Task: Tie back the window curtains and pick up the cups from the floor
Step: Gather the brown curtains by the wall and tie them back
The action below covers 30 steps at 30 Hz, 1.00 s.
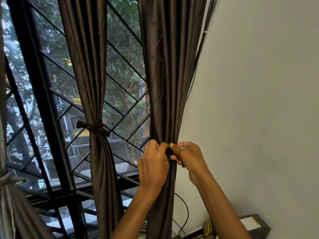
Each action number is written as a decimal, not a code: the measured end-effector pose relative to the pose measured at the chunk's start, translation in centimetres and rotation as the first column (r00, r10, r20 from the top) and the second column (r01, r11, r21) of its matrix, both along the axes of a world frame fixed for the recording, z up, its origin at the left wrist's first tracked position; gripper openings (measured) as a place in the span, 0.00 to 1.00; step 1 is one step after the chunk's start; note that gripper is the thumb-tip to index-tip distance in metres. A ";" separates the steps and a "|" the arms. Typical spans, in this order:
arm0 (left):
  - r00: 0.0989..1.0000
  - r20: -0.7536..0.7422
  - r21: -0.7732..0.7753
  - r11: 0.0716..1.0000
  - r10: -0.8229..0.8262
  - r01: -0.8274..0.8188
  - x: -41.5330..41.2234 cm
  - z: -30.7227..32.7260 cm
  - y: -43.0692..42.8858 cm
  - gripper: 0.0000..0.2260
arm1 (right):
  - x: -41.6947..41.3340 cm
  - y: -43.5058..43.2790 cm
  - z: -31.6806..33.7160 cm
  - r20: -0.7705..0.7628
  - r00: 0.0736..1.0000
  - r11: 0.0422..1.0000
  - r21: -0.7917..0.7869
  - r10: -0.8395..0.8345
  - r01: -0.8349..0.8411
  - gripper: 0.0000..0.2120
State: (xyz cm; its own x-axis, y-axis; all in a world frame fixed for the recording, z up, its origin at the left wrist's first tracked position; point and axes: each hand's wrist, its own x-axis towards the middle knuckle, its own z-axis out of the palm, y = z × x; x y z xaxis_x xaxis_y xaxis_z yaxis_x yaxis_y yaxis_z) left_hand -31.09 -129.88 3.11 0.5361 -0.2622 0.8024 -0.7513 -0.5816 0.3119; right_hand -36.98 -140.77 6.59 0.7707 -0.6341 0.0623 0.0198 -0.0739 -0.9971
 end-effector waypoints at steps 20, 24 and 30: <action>0.759 -0.449 -0.095 0.870 -0.472 0.484 2.8 1.6 3.3 0.16 | -0.4 2.3 -1.5 0.232 0.971 0.973 0.206 0.056 -0.105 0.09; 0.771 -0.436 -0.044 0.866 -0.465 0.498 3.1 1.4 3.4 0.21 | 0.2 2.4 -1.9 0.186 0.983 0.994 0.103 0.006 -0.026 0.08; 0.802 -0.404 0.045 0.867 -0.439 0.497 3.2 2.1 3.3 0.16 | 0.2 2.2 -2.0 0.152 0.988 1.000 -0.004 -0.017 0.018 0.08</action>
State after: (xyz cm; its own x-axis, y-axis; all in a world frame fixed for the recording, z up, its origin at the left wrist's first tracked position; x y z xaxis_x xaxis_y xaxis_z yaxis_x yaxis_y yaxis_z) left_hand -27.91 -126.53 5.17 0.5654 -0.6526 0.5044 -0.7885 -0.2482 0.5627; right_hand -36.74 -138.54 4.55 0.7409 -0.6466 0.1817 0.1701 -0.0811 -0.9821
